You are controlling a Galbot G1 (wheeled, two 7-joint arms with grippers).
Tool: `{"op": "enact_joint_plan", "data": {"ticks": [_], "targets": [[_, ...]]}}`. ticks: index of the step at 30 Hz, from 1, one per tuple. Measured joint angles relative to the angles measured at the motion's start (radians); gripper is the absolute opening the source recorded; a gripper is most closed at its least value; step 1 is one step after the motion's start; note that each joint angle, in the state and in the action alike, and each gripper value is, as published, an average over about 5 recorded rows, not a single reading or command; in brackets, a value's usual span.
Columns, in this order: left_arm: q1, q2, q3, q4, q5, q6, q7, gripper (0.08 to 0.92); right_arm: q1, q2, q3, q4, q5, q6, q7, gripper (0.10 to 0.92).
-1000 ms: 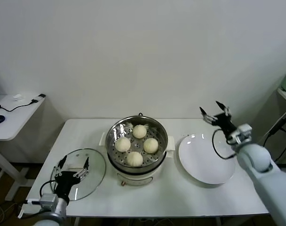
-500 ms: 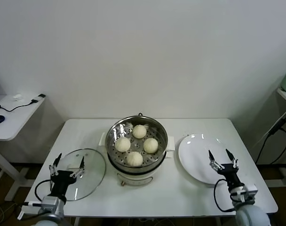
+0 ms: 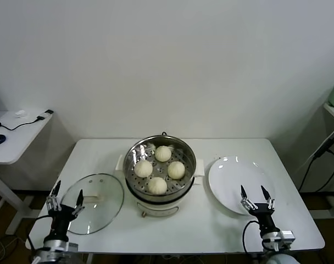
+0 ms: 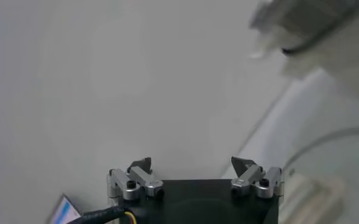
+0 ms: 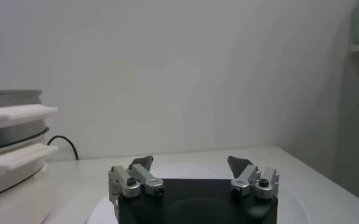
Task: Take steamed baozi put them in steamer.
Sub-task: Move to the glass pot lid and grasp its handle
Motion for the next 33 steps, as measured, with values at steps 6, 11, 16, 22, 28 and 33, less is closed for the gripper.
{"op": "enact_joint_plan", "data": {"ticks": [6, 11, 16, 22, 28, 33], "targets": [[-0.015, -0.002, 0.017, 0.094, 0.241, 0.006, -0.067, 0.823, 0.021, 0.001, -0.025, -0.002, -0.011, 0.0, 0.021, 0.823], [-0.036, -0.013, 0.032, 0.165, 0.363, 0.009, -0.105, 0.823, 0.034, -0.007, -0.046, -0.002, -0.013, 0.001, 0.04, 0.823], [-0.061, -0.024, 0.045, 0.224, 0.436, 0.015, -0.125, 0.823, 0.042, -0.01, -0.059, -0.002, -0.015, 0.002, 0.05, 0.823], [-0.095, -0.039, 0.055, 0.268, 0.486, 0.026, -0.133, 0.823, 0.045, -0.015, -0.065, -0.006, -0.016, 0.003, 0.058, 0.823], [-0.137, -0.046, 0.064, 0.307, 0.509, 0.037, -0.133, 0.823, 0.046, -0.023, -0.069, -0.012, -0.016, 0.004, 0.062, 0.823], [-0.174, -0.044, 0.071, 0.33, 0.512, 0.047, -0.123, 0.823, 0.047, -0.026, -0.071, -0.017, -0.016, 0.005, 0.063, 0.823]]}}
